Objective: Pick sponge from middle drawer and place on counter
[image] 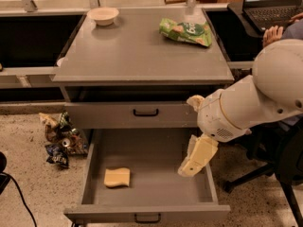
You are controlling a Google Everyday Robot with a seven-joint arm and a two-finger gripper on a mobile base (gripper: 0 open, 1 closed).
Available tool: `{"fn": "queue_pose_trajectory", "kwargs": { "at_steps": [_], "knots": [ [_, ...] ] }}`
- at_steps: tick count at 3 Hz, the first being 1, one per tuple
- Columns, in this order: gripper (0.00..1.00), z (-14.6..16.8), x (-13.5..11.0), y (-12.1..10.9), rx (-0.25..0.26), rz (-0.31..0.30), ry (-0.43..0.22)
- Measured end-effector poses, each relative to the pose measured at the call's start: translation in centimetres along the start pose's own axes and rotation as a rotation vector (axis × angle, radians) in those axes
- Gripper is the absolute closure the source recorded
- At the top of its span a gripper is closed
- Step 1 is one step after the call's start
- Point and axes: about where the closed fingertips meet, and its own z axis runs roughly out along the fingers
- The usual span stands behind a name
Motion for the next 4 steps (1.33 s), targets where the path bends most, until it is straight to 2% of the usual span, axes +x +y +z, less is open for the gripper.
{"fn": "queue_pose_trajectory", "kwargs": {
  "at_steps": [1,2,3,4],
  "knots": [
    [0.00,3.7,1.3,0.4,-0.001,-0.007,-0.006],
    [0.00,10.7,3.5,1.9,-0.030,-0.021,-0.041],
    [0.00,17.1,4.7,2.1,-0.046,-0.038,-0.098],
    [0.00,23.2,6.0,0.9,-0.066,-0.024,-0.155]
  ]
}}
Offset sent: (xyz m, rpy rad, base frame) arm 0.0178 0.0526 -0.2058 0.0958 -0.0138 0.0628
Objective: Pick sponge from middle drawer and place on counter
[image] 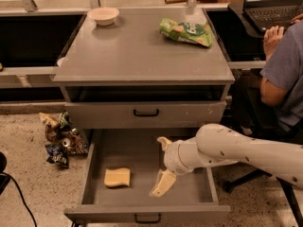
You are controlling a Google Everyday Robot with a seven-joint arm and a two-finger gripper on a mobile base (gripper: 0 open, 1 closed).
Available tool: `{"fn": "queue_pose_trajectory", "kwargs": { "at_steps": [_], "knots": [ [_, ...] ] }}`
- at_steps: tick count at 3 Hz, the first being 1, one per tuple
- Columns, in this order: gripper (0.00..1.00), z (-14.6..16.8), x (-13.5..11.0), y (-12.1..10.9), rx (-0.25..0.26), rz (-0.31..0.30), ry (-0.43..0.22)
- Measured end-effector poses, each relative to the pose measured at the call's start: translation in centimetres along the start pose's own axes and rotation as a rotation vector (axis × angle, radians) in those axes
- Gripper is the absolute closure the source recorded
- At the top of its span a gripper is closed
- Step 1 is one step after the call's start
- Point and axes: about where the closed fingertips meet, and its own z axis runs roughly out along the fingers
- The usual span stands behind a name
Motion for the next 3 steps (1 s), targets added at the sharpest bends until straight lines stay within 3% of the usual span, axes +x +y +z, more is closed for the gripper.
{"fn": "queue_pose_trajectory", "kwargs": {
  "at_steps": [1,2,3],
  "knots": [
    [0.00,5.5,2.2,-0.8,-0.051,0.043,-0.077],
    [0.00,5.5,2.2,-0.8,-0.051,0.043,-0.077],
    [0.00,8.3,3.2,-1.9,-0.053,0.047,-0.073]
  ]
}}
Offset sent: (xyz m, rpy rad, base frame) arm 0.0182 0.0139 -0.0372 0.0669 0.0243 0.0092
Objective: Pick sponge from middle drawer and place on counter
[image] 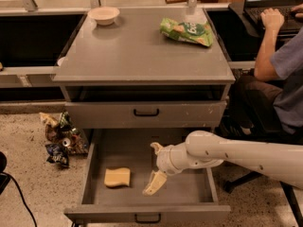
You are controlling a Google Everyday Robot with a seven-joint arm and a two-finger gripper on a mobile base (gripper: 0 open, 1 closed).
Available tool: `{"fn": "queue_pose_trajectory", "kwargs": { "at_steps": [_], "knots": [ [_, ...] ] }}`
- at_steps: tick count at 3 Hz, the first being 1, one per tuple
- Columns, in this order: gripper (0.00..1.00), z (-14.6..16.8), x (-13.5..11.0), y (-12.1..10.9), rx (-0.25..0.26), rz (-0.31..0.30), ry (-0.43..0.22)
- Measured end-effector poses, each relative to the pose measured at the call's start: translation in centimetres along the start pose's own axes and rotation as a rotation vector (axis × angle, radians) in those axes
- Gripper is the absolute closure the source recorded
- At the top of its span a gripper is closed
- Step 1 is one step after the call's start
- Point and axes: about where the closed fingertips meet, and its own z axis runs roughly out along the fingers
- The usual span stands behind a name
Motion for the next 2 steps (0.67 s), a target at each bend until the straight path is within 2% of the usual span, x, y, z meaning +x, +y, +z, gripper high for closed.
{"fn": "queue_pose_trajectory", "kwargs": {
  "at_steps": [1,2],
  "knots": [
    [0.00,3.9,1.7,-2.0,0.012,0.002,0.030],
    [0.00,7.3,2.4,-3.6,0.019,-0.003,0.053]
  ]
}}
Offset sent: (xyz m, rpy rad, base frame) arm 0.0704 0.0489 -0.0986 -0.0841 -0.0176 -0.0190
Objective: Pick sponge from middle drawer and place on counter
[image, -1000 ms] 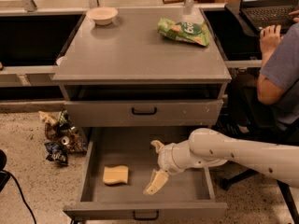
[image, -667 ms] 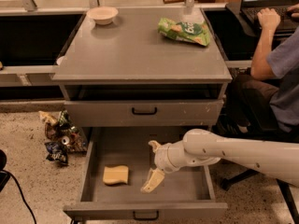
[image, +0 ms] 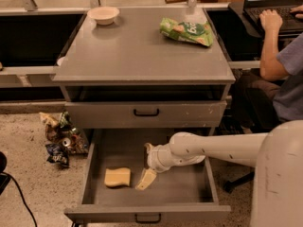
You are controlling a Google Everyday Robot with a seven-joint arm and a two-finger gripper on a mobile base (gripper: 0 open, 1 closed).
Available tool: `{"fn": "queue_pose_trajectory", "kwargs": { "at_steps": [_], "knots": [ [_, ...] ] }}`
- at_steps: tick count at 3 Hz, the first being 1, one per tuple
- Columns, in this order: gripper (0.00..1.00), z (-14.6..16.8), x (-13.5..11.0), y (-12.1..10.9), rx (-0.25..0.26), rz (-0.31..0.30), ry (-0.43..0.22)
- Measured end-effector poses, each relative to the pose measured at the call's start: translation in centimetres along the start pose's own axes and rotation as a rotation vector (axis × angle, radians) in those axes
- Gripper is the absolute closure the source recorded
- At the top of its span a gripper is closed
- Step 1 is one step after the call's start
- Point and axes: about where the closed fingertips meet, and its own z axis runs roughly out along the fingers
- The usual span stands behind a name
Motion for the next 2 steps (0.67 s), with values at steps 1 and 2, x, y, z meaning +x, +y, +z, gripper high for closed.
{"fn": "queue_pose_trajectory", "kwargs": {
  "at_steps": [1,2],
  "knots": [
    [0.00,3.4,-0.7,-0.6,-0.008,-0.024,0.013],
    [0.00,6.8,-1.8,-0.3,-0.023,-0.055,0.006]
  ]
}}
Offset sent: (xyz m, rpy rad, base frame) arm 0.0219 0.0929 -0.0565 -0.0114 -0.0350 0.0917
